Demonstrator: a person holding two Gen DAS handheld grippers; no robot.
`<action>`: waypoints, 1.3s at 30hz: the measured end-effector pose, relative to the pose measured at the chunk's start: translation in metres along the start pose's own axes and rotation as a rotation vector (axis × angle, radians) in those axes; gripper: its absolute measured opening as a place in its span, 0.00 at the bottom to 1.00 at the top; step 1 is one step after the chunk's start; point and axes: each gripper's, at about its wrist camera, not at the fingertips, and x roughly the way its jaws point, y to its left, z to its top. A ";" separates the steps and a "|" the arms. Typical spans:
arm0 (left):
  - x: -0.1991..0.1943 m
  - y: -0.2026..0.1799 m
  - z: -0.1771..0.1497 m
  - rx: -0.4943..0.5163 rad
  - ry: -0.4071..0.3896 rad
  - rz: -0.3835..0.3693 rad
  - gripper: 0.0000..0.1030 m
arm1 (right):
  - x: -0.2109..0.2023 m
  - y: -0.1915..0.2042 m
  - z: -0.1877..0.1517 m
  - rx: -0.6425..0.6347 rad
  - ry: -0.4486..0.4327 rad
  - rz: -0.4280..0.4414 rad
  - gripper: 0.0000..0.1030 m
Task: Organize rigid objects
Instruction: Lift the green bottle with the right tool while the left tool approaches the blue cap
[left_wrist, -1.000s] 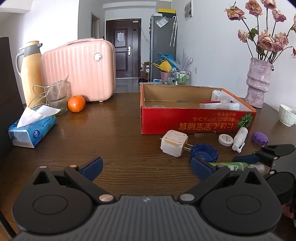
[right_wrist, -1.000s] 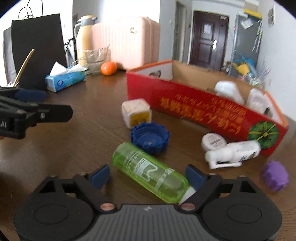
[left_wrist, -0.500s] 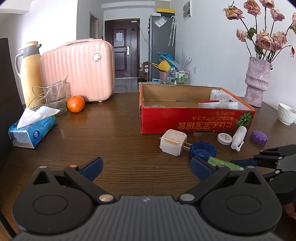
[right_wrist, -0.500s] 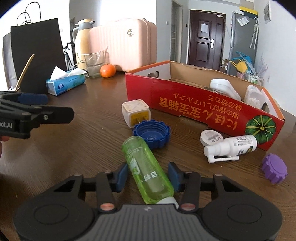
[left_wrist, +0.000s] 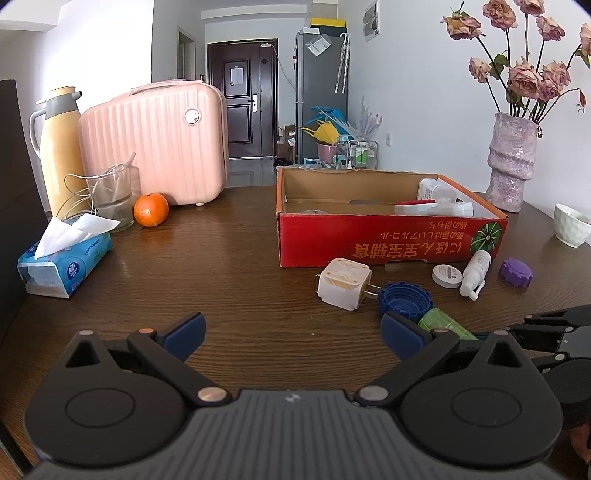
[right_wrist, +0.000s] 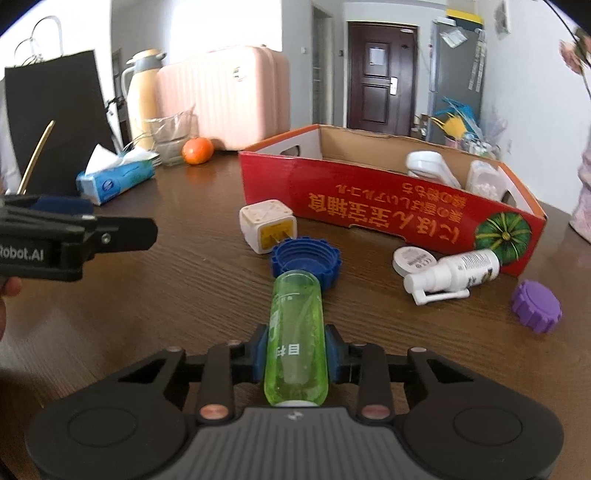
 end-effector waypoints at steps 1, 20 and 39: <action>0.000 0.000 0.000 0.000 0.001 0.001 1.00 | -0.002 -0.001 0.000 0.009 -0.007 0.000 0.29; 0.011 -0.001 -0.004 0.005 0.027 0.016 1.00 | -0.041 -0.034 0.000 0.170 -0.129 -0.064 0.29; 0.027 -0.040 0.004 0.072 0.048 -0.036 1.00 | -0.050 -0.053 0.000 0.253 -0.171 -0.107 0.29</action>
